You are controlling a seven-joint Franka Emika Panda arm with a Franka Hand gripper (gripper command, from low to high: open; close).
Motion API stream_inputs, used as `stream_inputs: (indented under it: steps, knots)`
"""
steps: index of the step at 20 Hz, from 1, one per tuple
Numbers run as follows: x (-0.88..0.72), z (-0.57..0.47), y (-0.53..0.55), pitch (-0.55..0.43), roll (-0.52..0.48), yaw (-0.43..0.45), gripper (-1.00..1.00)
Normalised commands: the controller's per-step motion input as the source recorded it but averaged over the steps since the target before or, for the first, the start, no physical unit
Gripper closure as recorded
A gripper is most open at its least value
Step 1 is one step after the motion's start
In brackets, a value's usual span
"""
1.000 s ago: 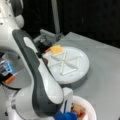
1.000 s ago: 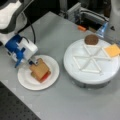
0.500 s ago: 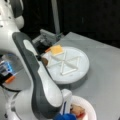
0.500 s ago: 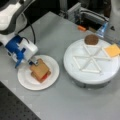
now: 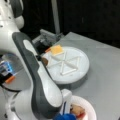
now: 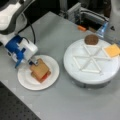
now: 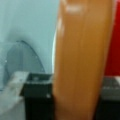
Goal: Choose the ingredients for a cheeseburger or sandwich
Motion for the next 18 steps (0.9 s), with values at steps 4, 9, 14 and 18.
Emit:
stream_inputs:
  steps: [4, 9, 14, 18]
  knots:
    - [0.35, -0.10, -0.34, 0.043, 0.183, 0.322, -1.00]
    - [0.36, -0.10, -0.32, 0.040, 0.178, 0.316, -1.00]
    - [0.36, -0.09, -0.32, 0.036, 0.172, 0.316, -1.00]
    - [0.36, -0.08, -0.33, 0.038, 0.168, 0.322, -1.00]
